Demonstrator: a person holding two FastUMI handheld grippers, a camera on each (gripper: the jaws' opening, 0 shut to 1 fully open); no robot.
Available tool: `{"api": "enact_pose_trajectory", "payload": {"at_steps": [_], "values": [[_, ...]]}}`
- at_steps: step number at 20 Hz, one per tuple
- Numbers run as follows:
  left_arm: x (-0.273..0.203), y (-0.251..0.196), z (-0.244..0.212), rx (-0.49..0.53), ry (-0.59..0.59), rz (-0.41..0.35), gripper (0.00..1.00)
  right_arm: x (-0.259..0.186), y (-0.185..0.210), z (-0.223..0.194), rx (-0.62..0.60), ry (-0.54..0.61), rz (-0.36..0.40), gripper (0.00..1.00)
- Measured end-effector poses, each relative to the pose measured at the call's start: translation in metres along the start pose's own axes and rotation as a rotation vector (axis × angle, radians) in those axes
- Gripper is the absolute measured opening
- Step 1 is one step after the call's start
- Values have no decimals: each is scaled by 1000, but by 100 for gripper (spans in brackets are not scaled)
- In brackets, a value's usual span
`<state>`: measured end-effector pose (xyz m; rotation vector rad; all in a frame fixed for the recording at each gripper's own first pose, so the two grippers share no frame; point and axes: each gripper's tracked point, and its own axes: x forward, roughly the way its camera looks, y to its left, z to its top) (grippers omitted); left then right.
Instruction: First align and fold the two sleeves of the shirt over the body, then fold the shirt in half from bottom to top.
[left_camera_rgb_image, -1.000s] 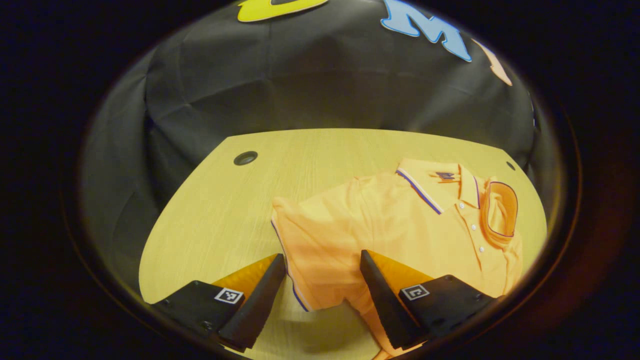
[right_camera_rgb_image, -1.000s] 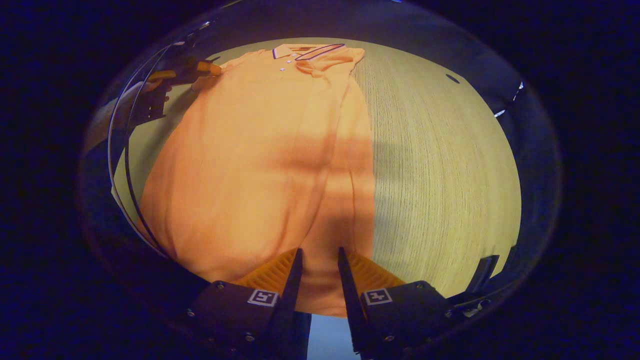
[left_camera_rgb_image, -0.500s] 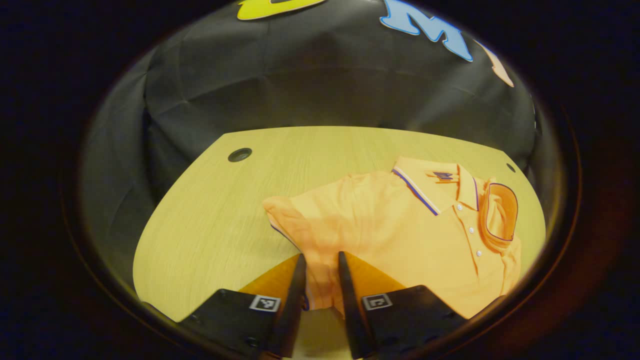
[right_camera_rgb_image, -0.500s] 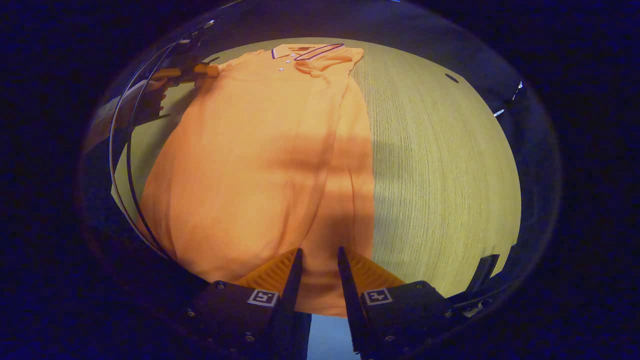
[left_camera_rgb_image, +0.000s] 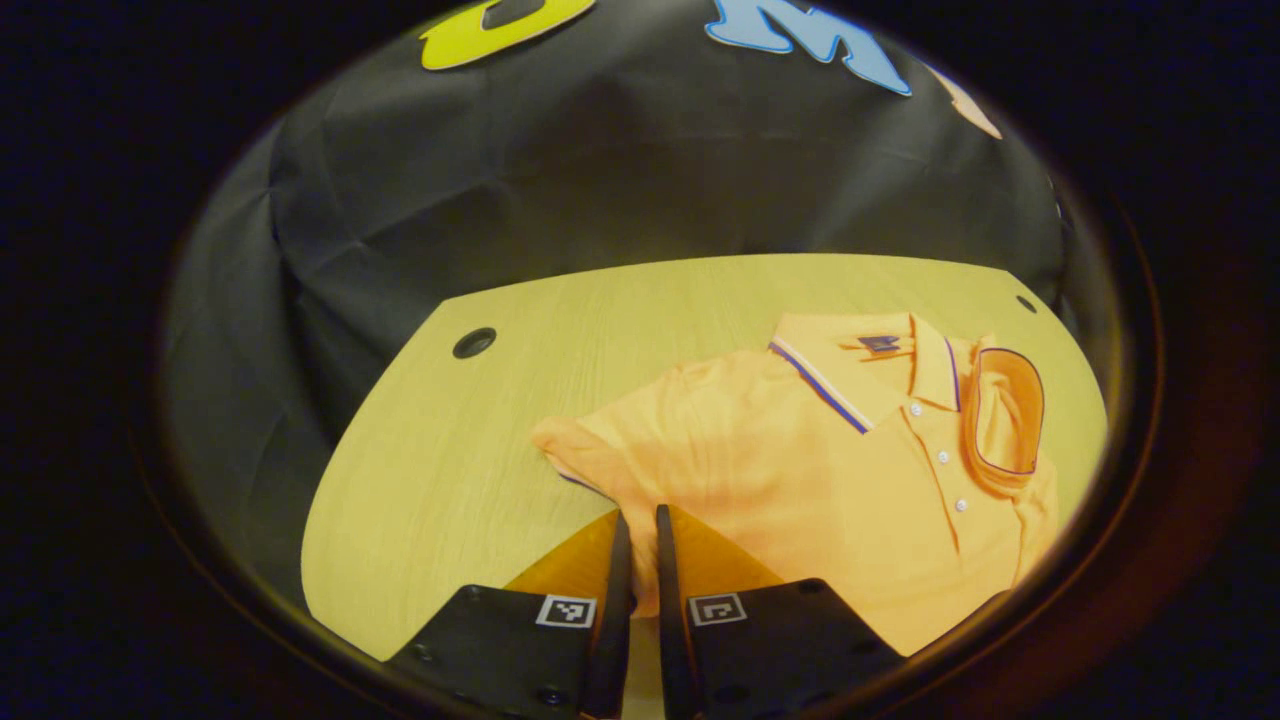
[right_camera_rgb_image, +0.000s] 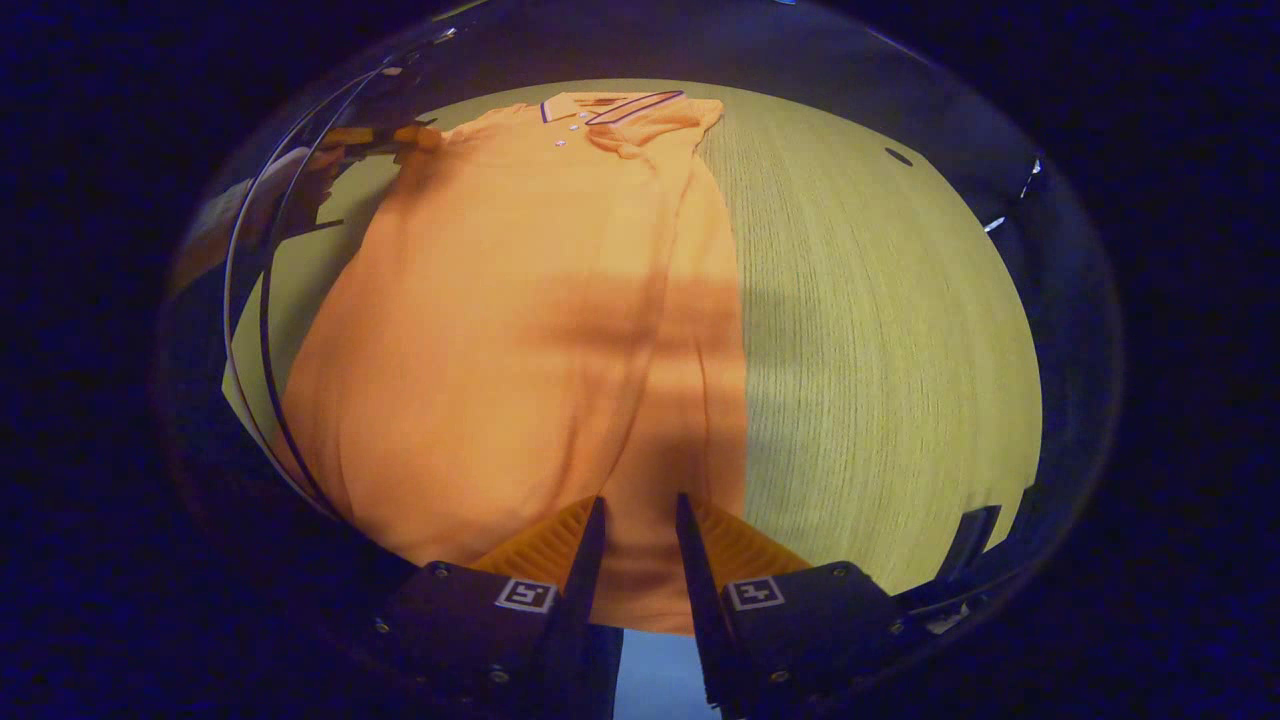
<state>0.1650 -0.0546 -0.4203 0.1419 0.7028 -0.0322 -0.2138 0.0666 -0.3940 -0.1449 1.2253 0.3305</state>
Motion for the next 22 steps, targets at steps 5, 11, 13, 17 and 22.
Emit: {"api": "enact_pose_trajectory", "payload": {"at_steps": [5, 11, 13, 17, 22], "values": [[-14, -53, 37, 105, -84, -90, 20, 0, 0, 0, 3, -7, 0, 47], [-20, -118, 36, 162, -78, -193, 22, 1, 0, 0, 11, -16, -2, 48], [-18, -128, 25, 161, -41, -216, 21, 1, 0, 0, 13, -19, -2, 48], [-15, -128, 14, 132, -4, -221, 29, 1, 0, 0, 12, -26, 0, 48], [-20, -106, 8, 73, 11, -195, 75, 1, 0, -1, 1, -30, 5, 48]]}}
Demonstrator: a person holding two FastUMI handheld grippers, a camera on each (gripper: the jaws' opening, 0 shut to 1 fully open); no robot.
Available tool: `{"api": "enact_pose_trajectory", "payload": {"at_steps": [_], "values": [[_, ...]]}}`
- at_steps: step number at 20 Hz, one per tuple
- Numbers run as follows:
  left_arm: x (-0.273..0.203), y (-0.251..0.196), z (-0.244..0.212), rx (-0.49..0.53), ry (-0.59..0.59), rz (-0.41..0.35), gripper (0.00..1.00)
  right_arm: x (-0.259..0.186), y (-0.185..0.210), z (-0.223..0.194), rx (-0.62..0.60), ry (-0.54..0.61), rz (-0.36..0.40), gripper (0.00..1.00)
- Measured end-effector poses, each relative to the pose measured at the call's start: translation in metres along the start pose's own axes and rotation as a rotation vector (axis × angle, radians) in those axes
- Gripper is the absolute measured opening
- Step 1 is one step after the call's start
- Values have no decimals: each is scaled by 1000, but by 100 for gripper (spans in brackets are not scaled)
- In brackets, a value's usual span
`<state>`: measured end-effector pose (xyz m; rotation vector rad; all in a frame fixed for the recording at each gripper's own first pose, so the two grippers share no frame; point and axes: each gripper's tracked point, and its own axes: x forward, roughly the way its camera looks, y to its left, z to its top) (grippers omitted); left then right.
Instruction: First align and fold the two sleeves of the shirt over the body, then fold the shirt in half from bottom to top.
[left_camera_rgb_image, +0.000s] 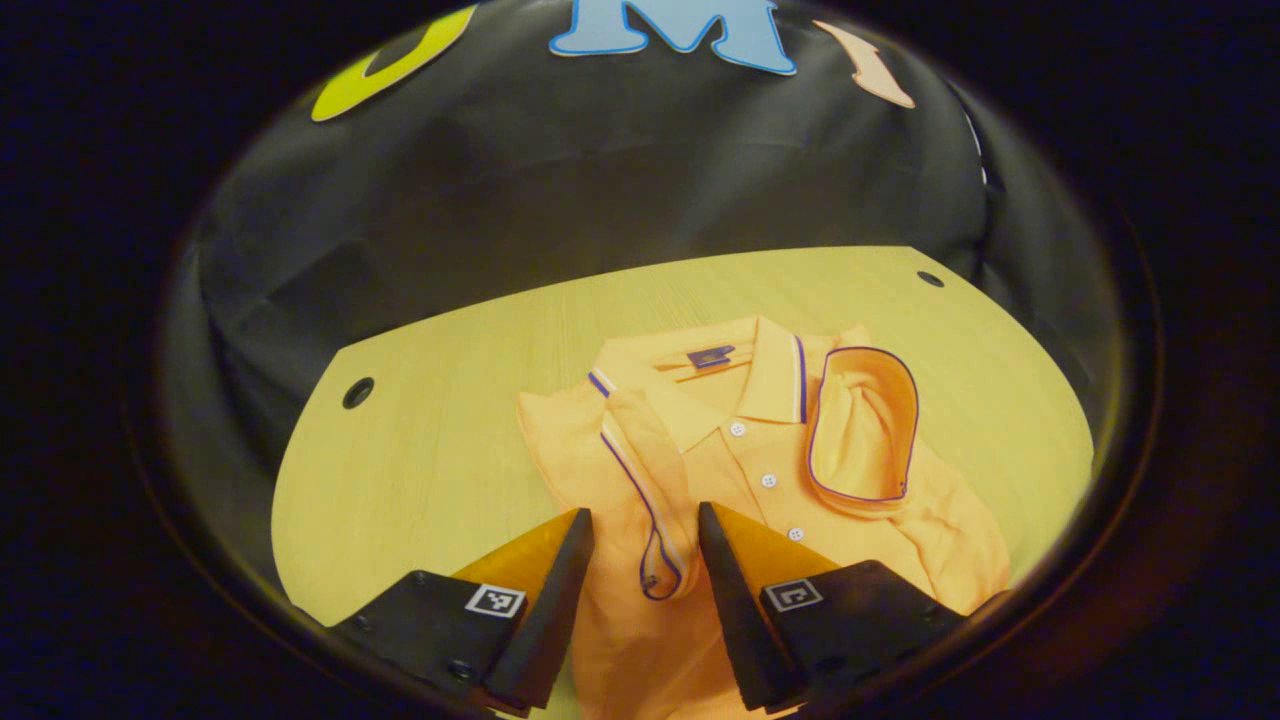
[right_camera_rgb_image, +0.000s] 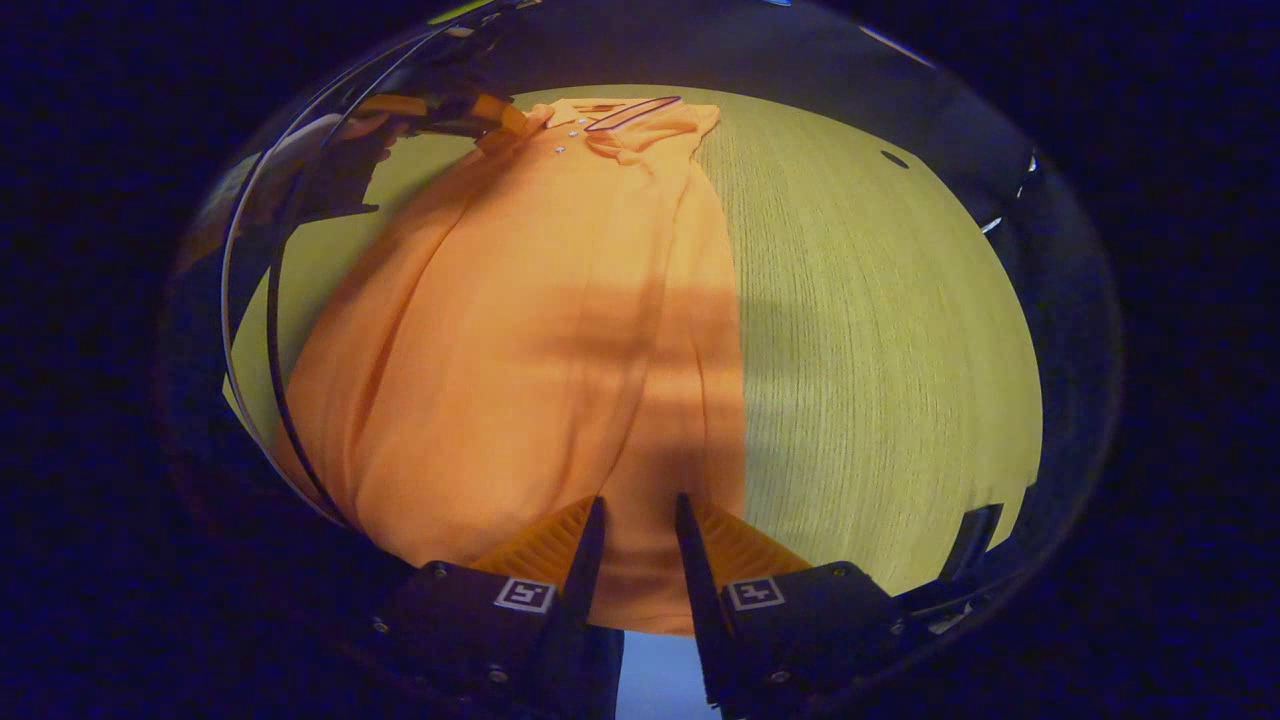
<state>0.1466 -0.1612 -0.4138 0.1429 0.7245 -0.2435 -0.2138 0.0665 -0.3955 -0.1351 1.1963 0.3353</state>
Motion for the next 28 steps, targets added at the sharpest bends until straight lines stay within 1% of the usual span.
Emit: {"api": "enact_pose_trajectory", "payload": {"at_steps": [2, 3, 6, 7, 8, 11, 12, 13, 14, 15, 16, 17, 18, 21, 22, 23, 24, 25, 26, 27, 28], "values": [[-9, 11, -4, -27, 0, 13, 75, 0, 0, 0, -6, -3, 2, 48], [-13, 16, -6, -34, -3, 20, 68, 0, 0, -1, -8, -5, 3, 48], [-31, 29, -15, -50, -4, 39, 68, 0, 0, 0, -16, -9, 6, 48], [-37, 33, -20, -58, -4, 43, 60, 0, 0, 0, -19, -10, 8, 48], [-43, 36, -24, -65, -2, 46, 68, 0, 0, 0, -21, -11, 9, 48], [-66, 44, -44, -76, 13, 46, 68, -1, 0, -1, -28, -16, 12, 48], [-74, 46, -51, -79, 20, 45, 60, 0, 0, 0, -29, -18, 13, 48], [-81, 47, -58, -80, 27, 44, 68, 0, 0, -1, -30, -19, 14, 48], [-89, 49, -66, -78, 33, 44, 60, -1, 0, -1, -32, -21, 15, 48], [-97, 49, -74, -78, 42, 42, 68, -1, 0, 0, -34, -24, 15, 48], [-106, 50, -81, -81, 50, 38, 68, 0, 0, -1, -37, -26, 16, 48], [-114, 49, -87, -87, 54, 34, 60, 0, 0, -1, -38, -29, 17, 48], [-121, 48, -96, -93, 64, 30, 68, 0, 0, -1, -39, -31, 18, 48], [-148, 43, -119, -108, 92, 22, 68, -1, 0, -1, -48, -37, 22, 48], [-156, 40, -126, -115, 100, 18, 60, 0, 0, -1, -51, -39, 23, 48], [-165, 38, -132, -118, 107, 15, 60, 0, 0, -1, -54, -40, 24, 48], [-172, 35, -139, -118, 113, 12, 66, 0, 0, -1, -56, -41, 24, 48], [-180, 33, -146, -114, 120, 9, 66, 0, 0, -1, -57, -43, 24, 48], [-185, 30, -152, -109, 125, 5, 60, 0, 0, -1, -58, -45, 24, 48], [-190, 28, -158, -106, 132, 1, 66, 0, 0, -2, -58, -46, 24, 48], [-195, 27, -164, -106, 139, -3, 66, 0, 0, -1, -58, -48, 24, 48]]}}
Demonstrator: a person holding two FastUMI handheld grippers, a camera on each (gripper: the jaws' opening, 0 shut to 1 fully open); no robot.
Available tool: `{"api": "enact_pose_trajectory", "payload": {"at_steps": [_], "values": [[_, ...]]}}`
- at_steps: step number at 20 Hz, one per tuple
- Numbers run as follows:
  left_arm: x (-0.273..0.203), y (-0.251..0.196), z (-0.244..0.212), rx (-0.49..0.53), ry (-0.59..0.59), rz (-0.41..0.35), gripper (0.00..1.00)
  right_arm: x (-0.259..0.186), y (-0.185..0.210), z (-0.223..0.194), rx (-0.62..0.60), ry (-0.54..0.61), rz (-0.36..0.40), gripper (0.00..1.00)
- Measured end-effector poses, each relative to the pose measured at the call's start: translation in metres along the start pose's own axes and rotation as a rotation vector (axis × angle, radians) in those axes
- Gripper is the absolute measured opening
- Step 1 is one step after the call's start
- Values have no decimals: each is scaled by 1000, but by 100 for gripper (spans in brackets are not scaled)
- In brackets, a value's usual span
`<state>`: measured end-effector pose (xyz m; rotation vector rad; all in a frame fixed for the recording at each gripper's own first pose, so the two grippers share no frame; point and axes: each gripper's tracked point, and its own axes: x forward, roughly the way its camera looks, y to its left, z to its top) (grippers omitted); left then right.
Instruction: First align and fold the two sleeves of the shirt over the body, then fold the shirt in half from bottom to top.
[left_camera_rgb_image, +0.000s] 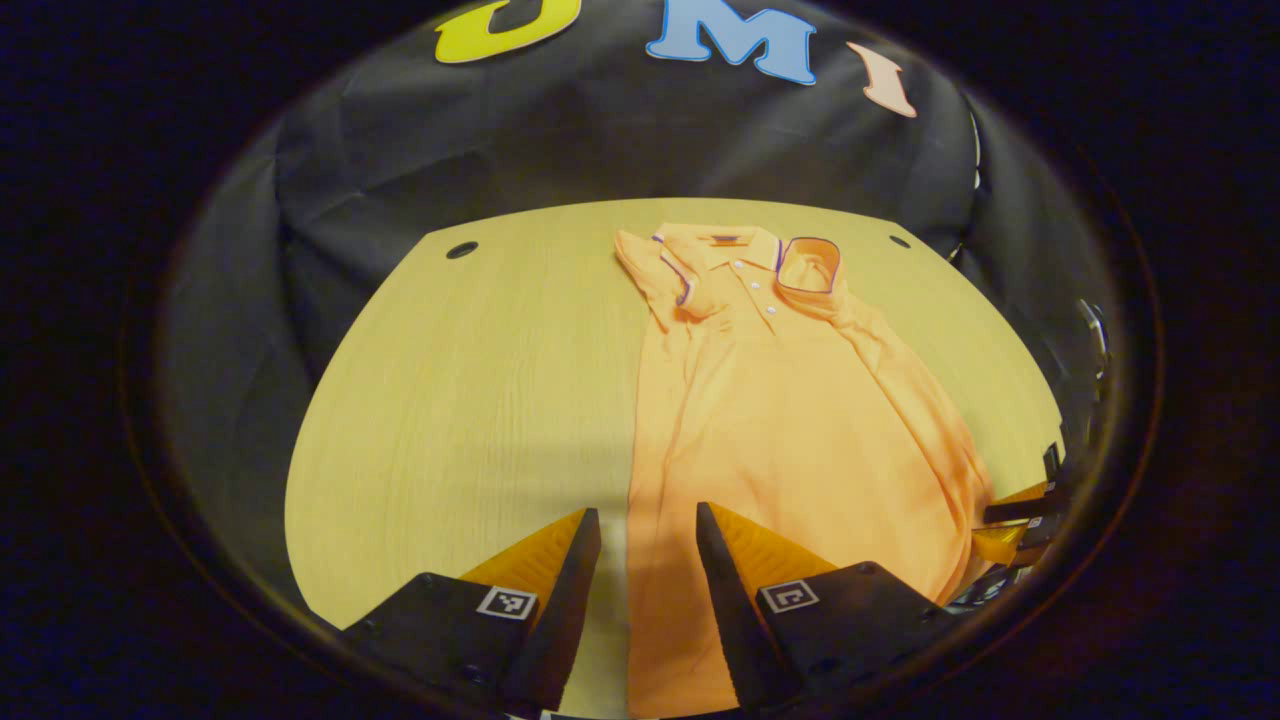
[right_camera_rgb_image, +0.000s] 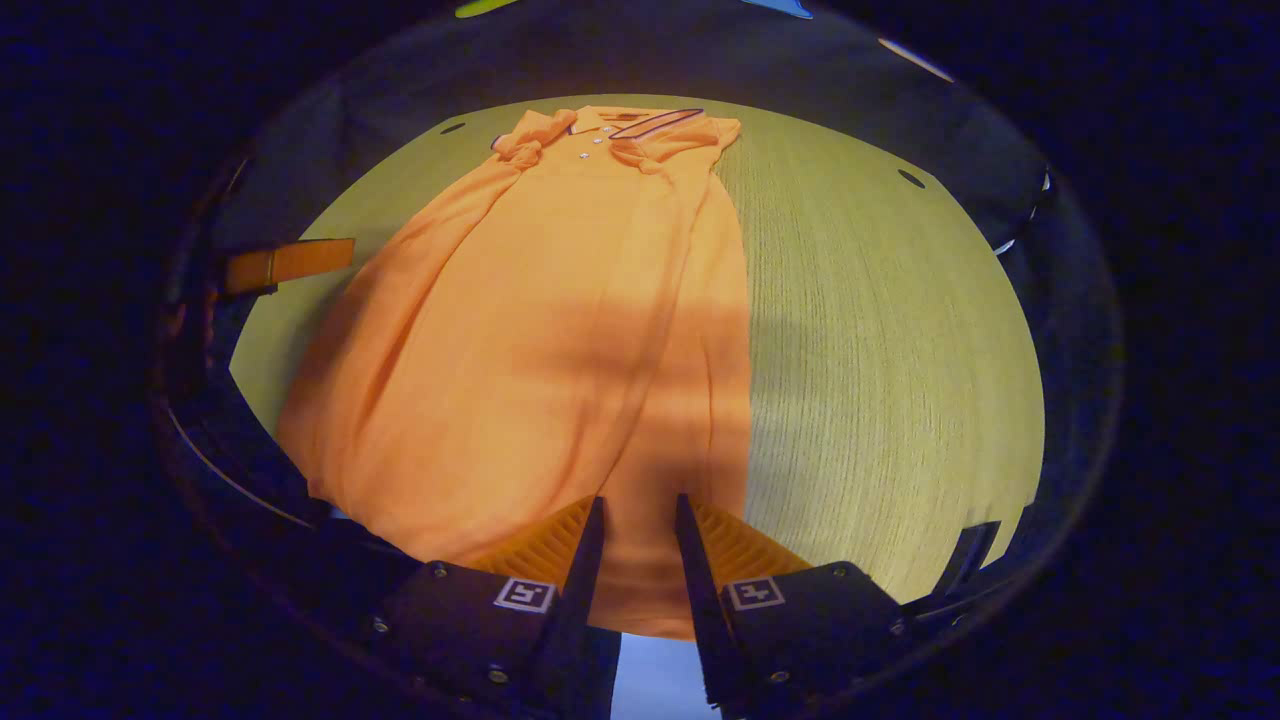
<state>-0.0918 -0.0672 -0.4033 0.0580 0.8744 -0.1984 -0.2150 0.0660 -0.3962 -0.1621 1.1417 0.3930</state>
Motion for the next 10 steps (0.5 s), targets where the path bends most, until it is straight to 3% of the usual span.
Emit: {"api": "enact_pose_trajectory", "payload": {"at_steps": [4, 5, 6, 9, 10], "values": [[-17, -2, -23, -4, 24, -12, 66, 0, 0, 0, -4, -4, 0, 49], [-22, -4, -28, -5, 31, -17, 60, 0, 0, 0, -3, -5, 0, 49], [-27, -5, -35, -7, 40, -22, 66, 0, 0, 0, -3, -5, 0, 49], [-36, -9, -56, -3, 72, -33, 66, 0, 0, 0, -10, -5, 1, 49], [-38, -10, -63, -1, 84, -35, 72, 0, 0, 0, -12, -6, 0, 51]]}}
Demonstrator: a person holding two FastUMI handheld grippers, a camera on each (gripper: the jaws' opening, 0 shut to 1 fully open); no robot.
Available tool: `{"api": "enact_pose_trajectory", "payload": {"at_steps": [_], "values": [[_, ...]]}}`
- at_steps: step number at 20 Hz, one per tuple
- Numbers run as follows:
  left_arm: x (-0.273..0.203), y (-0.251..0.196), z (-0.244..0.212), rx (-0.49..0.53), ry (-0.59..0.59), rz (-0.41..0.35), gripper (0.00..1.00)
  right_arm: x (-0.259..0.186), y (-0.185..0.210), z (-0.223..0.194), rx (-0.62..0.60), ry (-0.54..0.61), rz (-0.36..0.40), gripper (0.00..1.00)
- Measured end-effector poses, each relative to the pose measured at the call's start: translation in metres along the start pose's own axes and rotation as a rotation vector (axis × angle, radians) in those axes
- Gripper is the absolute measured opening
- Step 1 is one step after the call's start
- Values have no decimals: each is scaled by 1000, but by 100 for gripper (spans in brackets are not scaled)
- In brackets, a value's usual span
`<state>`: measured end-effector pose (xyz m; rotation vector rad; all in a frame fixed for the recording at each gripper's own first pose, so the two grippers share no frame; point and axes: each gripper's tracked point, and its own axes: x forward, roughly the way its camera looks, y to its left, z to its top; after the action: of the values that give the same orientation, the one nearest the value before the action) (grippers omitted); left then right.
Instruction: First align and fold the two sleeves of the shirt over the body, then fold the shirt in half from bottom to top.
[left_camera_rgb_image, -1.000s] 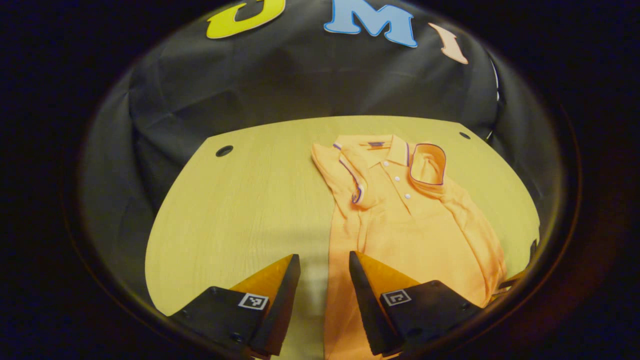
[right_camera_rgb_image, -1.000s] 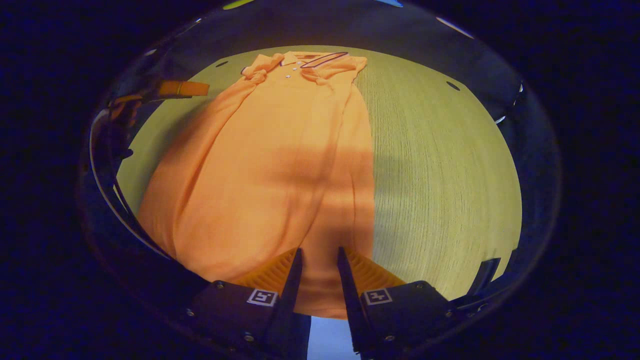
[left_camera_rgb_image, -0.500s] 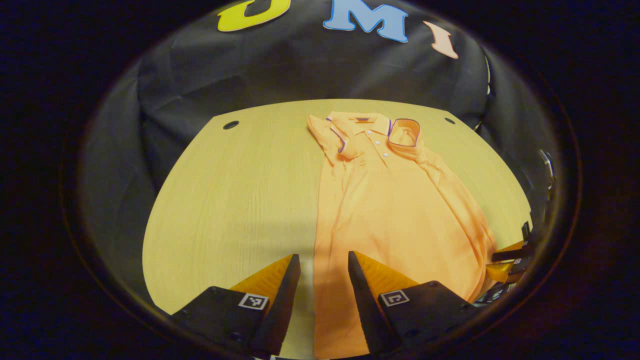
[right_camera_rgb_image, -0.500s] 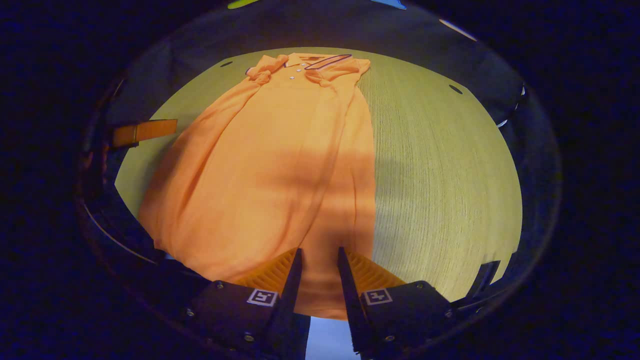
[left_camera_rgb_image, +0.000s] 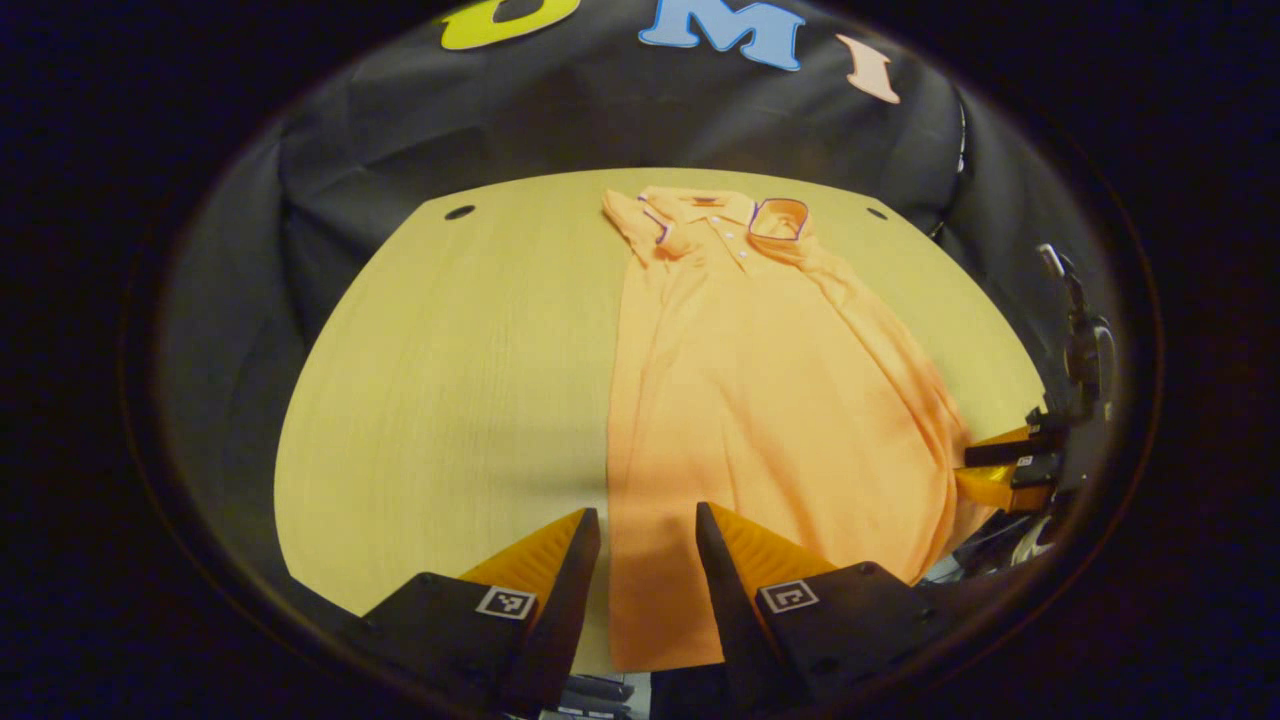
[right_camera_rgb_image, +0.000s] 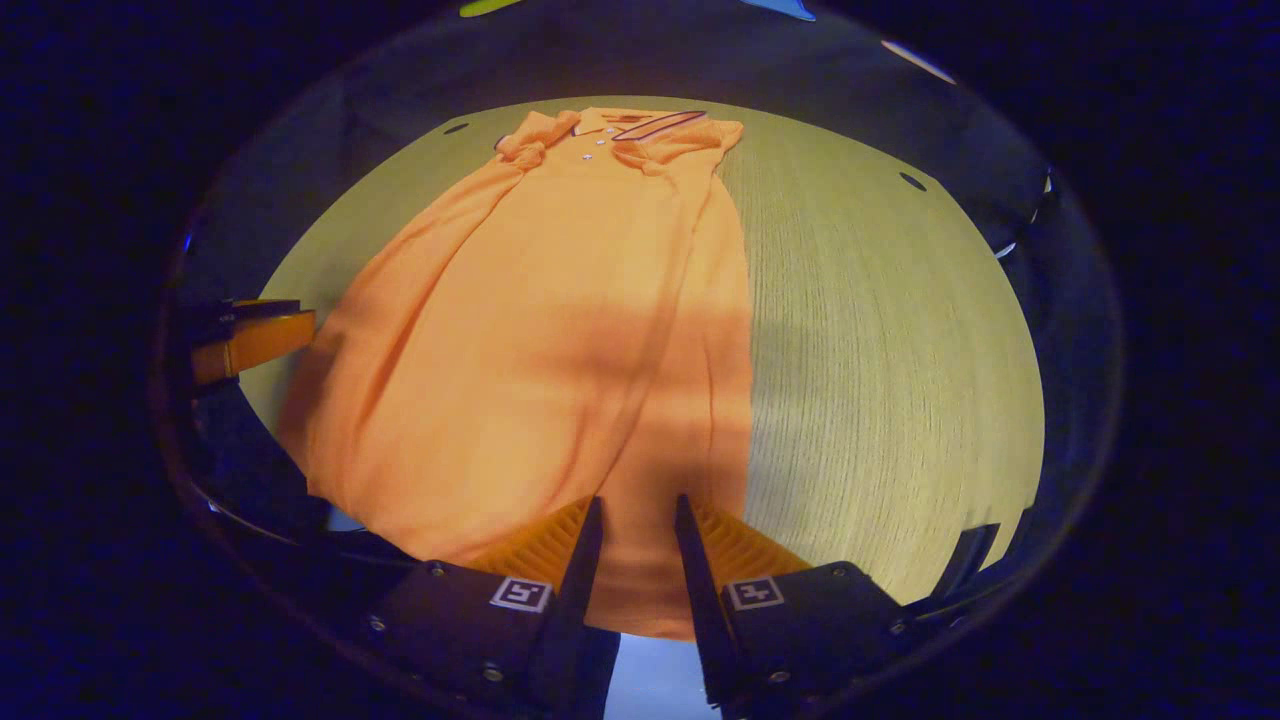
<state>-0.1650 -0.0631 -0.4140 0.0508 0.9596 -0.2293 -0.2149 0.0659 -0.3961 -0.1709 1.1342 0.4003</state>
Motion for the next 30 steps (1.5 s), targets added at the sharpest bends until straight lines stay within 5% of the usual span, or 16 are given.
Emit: {"api": "enact_pose_trajectory", "payload": {"at_steps": [7, 11, 14, 16, 21, 24, 26, 29, 30], "values": [[1, 2, -33, 56, 67, 27, 62, 0, 0, 0, 8, 4, -4, 49], [6, -3, -46, 64, 120, 24, 72, 0, 0, 0, 14, 7, -6, 51], [7, -5, -44, 57, 125, 20, 61, 0, 0, 0, 16, 9, -8, 49], [7, -3, -42, 48, 130, 24, 75, 0, 0, 1, 12, 14, -9, 49], [9, -6, -41, 44, 140, 21, 76, 0, 1, 0, -11, 31, -4, 50], [11, -4, -37, 36, 129, 20, 68, -7, 1, 3, -28, 48, 5, 49], [15, -2, -34, 11, 126, 26, 31, 1, 2, 5, 1, 57, 2, 17], [14, -4, -34, 12, 133, 35, 7, 3, 3, 4, 12, 85, -3, 14], [14, -4, -33, 24, 132, 39, 7, 1, 4, 6, 5, 80, -7, 0]]}}
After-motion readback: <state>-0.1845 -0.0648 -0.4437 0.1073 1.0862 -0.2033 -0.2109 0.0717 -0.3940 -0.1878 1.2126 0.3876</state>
